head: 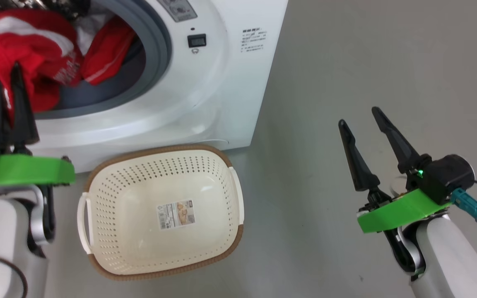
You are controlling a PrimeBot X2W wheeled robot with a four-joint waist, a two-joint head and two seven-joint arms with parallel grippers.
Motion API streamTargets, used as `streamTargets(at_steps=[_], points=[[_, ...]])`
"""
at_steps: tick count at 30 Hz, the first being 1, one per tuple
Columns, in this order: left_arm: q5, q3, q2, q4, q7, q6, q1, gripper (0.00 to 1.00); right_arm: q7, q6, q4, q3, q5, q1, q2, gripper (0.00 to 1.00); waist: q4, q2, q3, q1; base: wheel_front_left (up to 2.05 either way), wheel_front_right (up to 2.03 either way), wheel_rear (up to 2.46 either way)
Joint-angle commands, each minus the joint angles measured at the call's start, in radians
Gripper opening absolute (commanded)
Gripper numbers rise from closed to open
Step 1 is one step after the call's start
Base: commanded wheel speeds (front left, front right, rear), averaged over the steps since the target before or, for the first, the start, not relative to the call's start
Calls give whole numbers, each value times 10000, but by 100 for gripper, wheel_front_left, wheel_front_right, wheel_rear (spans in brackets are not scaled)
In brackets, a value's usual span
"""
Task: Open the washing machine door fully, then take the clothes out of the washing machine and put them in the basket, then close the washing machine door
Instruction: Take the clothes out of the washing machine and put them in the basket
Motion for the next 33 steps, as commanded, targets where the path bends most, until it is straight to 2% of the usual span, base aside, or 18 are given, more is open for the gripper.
streamTargets(at_steps=[1,11,18,25,33], points=[[77,300,316,-675,-63,164,440,0,-65,33,-174,179,-89,321,2,100,61,0,-320,0,0,0,0],[93,146,79,-2805,463,584,1802,0,-65,33,-115,122,-161,553,17,100,144,0,-731,0,0,0,0],[-20,62,-77,-3701,793,774,2563,0,-65,33,-120,53,-201,631,106,100,169,0,-862,0,0,0,0],[-512,-70,-450,-3429,967,741,3140,0,-65,33,-178,107,-198,607,168,100,109,0,-694,0,0,0,0],[-1099,-370,-1024,-1975,964,497,3048,0,-65,33,-237,81,-190,444,113,100,68,0,-214,0,0,0,0]])
